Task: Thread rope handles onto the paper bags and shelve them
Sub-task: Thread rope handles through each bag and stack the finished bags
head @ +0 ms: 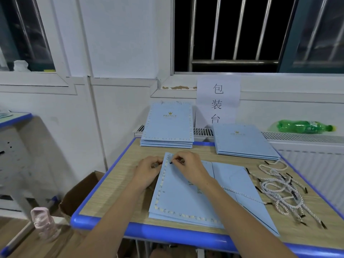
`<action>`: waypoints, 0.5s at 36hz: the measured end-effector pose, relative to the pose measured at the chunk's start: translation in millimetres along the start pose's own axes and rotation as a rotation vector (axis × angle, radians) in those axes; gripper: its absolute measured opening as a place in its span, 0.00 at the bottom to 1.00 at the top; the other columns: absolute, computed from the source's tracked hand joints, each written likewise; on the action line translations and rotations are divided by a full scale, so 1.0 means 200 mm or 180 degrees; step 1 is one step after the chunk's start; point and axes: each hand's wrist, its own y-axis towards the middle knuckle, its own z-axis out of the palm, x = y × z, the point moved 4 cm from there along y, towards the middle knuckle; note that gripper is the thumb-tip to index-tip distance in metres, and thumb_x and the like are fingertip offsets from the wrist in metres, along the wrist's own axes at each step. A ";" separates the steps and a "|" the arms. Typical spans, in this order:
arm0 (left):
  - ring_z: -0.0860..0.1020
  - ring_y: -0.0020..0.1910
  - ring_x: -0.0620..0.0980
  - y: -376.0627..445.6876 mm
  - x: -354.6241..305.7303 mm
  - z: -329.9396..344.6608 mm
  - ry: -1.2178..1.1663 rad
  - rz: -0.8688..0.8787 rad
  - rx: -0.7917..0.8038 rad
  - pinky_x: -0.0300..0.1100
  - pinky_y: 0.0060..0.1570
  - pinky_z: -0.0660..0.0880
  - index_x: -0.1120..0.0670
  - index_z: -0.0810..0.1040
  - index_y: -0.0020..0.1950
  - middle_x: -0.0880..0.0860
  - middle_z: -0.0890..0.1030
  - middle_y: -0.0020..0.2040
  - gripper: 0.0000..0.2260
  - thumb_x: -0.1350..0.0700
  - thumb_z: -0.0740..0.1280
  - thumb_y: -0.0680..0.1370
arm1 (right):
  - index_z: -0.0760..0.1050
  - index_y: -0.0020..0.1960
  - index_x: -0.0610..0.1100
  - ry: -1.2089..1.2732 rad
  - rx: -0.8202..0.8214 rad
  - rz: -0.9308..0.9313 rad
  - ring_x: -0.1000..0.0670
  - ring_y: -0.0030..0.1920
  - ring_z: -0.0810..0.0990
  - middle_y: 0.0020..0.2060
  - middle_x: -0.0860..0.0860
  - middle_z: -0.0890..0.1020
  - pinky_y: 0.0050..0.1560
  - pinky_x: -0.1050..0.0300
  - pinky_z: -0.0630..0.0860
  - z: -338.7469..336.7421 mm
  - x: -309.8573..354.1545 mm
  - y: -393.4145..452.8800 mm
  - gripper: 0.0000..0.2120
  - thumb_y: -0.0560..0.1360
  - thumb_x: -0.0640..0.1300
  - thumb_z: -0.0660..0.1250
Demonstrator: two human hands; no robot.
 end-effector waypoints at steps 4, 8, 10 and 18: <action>0.79 0.46 0.47 0.00 -0.03 0.01 0.0123 0.0135 0.0069 0.53 0.52 0.74 0.32 0.81 0.41 0.36 0.81 0.40 0.08 0.43 0.63 0.69 | 0.80 0.49 0.41 0.0337 -0.0046 0.0067 0.58 0.44 0.77 0.44 0.53 0.81 0.49 0.72 0.72 0.02 0.00 -0.01 0.07 0.75 0.34 0.65; 0.76 0.52 0.47 0.00 -0.03 0.01 0.0122 0.0269 0.0071 0.54 0.56 0.72 0.32 0.79 0.49 0.42 0.82 0.46 0.11 0.43 0.63 0.69 | 0.78 0.45 0.44 0.0795 -0.0316 0.0287 0.62 0.40 0.76 0.39 0.58 0.79 0.43 0.75 0.71 0.02 -0.01 -0.01 0.05 0.74 0.35 0.68; 0.75 0.54 0.47 0.00 -0.01 0.01 0.0131 0.0312 0.0075 0.54 0.58 0.71 0.29 0.78 0.50 0.44 0.82 0.49 0.14 0.38 0.61 0.67 | 0.81 0.45 0.40 0.0740 -0.0416 0.0256 0.63 0.40 0.76 0.40 0.54 0.81 0.43 0.75 0.71 0.02 -0.01 -0.01 0.03 0.74 0.35 0.69; 0.73 0.52 0.45 0.03 0.02 0.02 0.0130 0.0281 -0.0206 0.52 0.56 0.72 0.45 0.83 0.53 0.48 0.80 0.50 0.22 0.39 0.59 0.65 | 0.84 0.47 0.42 0.0603 -0.0425 0.0067 0.61 0.39 0.75 0.40 0.55 0.78 0.41 0.73 0.69 0.02 -0.02 -0.03 0.06 0.74 0.36 0.69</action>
